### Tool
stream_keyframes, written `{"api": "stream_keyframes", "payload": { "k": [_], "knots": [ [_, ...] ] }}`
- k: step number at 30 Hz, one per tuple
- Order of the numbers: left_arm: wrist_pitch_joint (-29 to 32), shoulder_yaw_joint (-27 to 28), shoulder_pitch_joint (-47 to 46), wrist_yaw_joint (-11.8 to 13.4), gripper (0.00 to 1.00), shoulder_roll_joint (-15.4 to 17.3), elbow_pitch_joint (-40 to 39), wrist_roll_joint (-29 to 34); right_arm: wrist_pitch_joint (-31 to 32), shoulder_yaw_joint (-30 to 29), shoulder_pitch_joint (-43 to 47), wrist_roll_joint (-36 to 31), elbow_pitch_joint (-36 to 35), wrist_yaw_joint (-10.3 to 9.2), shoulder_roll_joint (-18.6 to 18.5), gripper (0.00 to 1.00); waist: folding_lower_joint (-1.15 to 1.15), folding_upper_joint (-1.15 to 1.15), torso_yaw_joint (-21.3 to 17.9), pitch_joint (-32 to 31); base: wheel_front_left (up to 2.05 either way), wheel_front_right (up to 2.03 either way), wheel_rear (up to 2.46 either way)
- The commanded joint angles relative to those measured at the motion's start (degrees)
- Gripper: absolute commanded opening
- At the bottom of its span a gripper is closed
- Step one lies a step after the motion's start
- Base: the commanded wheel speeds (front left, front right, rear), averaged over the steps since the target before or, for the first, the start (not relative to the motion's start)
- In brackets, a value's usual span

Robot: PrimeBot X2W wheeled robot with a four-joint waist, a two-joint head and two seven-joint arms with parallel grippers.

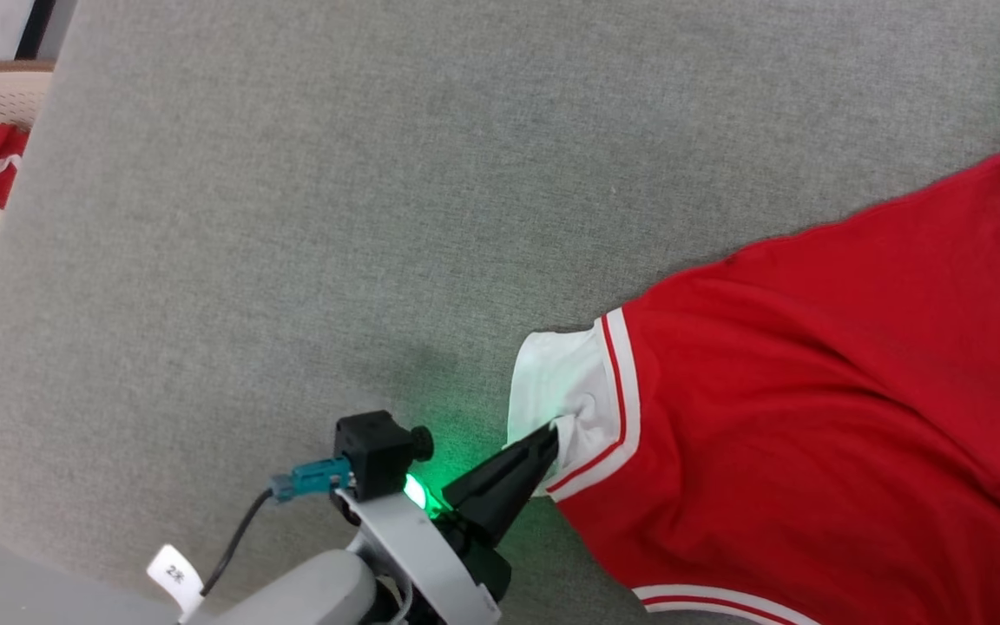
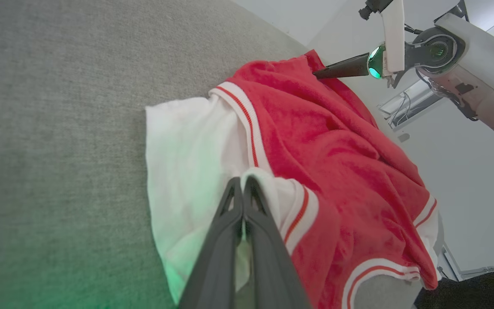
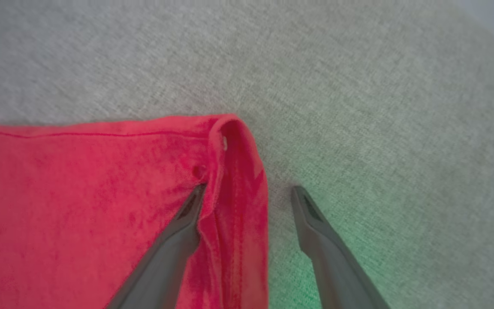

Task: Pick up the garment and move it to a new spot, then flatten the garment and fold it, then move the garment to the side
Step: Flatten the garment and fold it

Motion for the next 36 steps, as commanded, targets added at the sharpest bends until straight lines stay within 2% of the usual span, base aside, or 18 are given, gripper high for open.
{"api": "stream_keyframes", "payload": {
  "k": [1,8,16,21,28,32,36],
  "knots": [
    [0.0,0.3,-0.2,-0.1,0.00,0.4,0.2,-0.3,-1.1,2.4,1.5,1.3,1.2,-0.09,1.6,0.00,0.00,0.00,-0.5,-0.5,0.00,0.00,0.00],
    [0.0,2.5,-1.3,-0.1,0.00,2.6,0.4,-0.6,-10.5,3.1,-2.8,4.2,2.7,-0.09,1.8,0.00,0.00,0.00,-2.7,-2.5,0.00,0.00,0.00],
    [0.0,9.8,-6.9,-0.1,0.00,4.0,3.0,2.6,-22.6,2.4,-8.3,4.2,8.1,-0.09,2.6,0.00,0.00,0.00,-6.1,-3.5,0.00,0.00,0.00],
    [1.8,9.4,-19.8,-0.1,0.00,4.8,5.2,-1.1,-30.3,-0.5,-15.7,1.3,14.3,-0.09,3.5,0.00,0.00,0.00,-8.4,-1.2,0.00,0.00,0.00],
    [4.2,13.8,-43.0,0.0,0.00,3.7,17.0,-8.7,-40.6,-5.6,-29.9,-5.4,26.2,-0.09,8.4,0.00,0.00,0.00,-13.1,2.9,0.00,0.00,0.00],
    [2.6,17.0,-55.0,0.0,0.00,2.5,25.7,-9.3,-46.0,-8.7,-37.4,-8.0,32.3,-0.15,11.2,0.00,0.00,0.00,-15.0,4.1,0.00,0.00,0.00],
    [0.7,19.6,-61.8,0.0,0.00,1.7,29.0,-9.1,-50.1,-9.8,-41.3,-10.0,35.4,-0.17,12.9,0.00,0.00,0.00,-15.9,4.3,0.00,0.00,0.00]
  ]
}}
